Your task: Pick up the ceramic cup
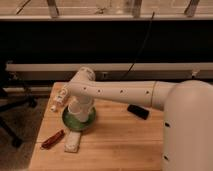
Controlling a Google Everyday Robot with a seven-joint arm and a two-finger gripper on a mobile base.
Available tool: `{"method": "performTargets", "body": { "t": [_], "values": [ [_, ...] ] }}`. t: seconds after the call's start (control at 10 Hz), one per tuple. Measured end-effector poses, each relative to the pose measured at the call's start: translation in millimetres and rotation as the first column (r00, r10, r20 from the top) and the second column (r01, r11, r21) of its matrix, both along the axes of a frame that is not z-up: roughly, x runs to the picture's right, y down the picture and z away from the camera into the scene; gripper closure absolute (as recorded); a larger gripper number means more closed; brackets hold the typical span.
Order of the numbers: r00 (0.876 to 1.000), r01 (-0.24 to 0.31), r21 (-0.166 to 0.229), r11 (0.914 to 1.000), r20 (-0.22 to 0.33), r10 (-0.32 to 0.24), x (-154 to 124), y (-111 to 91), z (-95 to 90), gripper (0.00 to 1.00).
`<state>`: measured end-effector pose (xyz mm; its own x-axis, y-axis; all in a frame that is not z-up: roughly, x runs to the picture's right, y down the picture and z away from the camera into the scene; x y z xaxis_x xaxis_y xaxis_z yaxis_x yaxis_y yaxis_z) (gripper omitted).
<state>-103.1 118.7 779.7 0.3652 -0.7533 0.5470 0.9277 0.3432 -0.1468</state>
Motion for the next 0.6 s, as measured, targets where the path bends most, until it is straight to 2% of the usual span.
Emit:
{"method": "performTargets", "body": {
  "t": [0.6],
  "values": [
    [1.0,-0.004,0.013,0.9999,0.017,0.004,2.1,-11.0,-3.0,0.9]
  ]
}}
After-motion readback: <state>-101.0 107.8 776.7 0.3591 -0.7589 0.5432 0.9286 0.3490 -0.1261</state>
